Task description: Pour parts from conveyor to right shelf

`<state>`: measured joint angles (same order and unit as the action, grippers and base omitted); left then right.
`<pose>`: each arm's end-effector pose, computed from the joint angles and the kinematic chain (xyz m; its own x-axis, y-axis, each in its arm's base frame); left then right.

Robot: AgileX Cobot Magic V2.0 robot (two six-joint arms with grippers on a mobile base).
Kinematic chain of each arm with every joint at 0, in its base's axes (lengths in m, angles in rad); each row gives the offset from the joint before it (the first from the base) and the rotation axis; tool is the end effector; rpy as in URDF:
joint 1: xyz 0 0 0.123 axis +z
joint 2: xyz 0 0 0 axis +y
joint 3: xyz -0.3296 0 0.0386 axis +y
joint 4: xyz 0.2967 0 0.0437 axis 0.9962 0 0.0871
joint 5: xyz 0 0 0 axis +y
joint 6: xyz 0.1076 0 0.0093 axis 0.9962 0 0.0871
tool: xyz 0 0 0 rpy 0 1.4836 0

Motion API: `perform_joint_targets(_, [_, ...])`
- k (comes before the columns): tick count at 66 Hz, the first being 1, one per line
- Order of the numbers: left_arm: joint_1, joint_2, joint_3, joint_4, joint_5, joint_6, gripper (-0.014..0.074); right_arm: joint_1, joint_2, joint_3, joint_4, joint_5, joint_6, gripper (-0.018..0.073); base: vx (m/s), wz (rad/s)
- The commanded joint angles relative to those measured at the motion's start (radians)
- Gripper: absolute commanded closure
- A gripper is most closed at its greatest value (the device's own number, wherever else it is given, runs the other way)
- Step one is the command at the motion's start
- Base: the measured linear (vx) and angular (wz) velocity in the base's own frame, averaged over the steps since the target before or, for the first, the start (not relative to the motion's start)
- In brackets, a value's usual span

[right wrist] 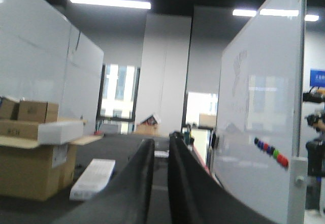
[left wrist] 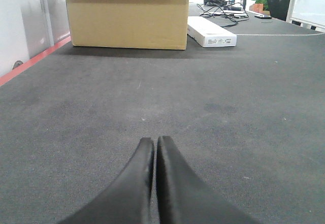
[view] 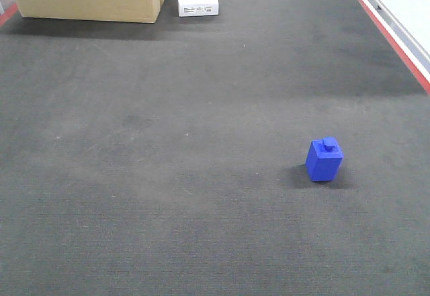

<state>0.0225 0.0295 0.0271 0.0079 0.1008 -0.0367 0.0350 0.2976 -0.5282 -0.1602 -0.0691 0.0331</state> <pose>0.0781 0.0018 0.1905 -0.0694 -0.0304 -0.9971 -0.0253 0.9993 -0.0287 0.0751 0.0038 0.4075 0.3790 -0.1132 -0.9185 0.0027 0.9926 -0.1212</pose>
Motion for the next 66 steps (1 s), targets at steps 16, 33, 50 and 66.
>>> perform_joint_targets(16, [0.002, 0.016, -0.020, -0.008, -0.079, -0.008, 0.0602, -0.004, 0.452, -0.091, -0.010, -0.041, -0.005, -0.0126, 0.00, 0.00])
perform_joint_targets(33, [0.002, 0.016, -0.020, -0.008, -0.079, -0.008, 0.0602, 0.052, 0.612, -0.220, 0.010, 0.094, 0.004, -0.0147, 0.00, 0.00])
perform_joint_targets(50, [0.002, 0.016, -0.020, -0.008, -0.079, -0.008, 0.0602, 0.086, 0.814, -0.577, 0.091, 0.688, 0.004, -0.0125, 0.00, 0.00])
perform_joint_targets(66, [0.002, 0.016, -0.020, -0.008, -0.079, -0.008, 0.0602, 0.086, 1.063, -0.854, 0.104, 0.992, -0.003, -0.0104, 0.00, 0.00])
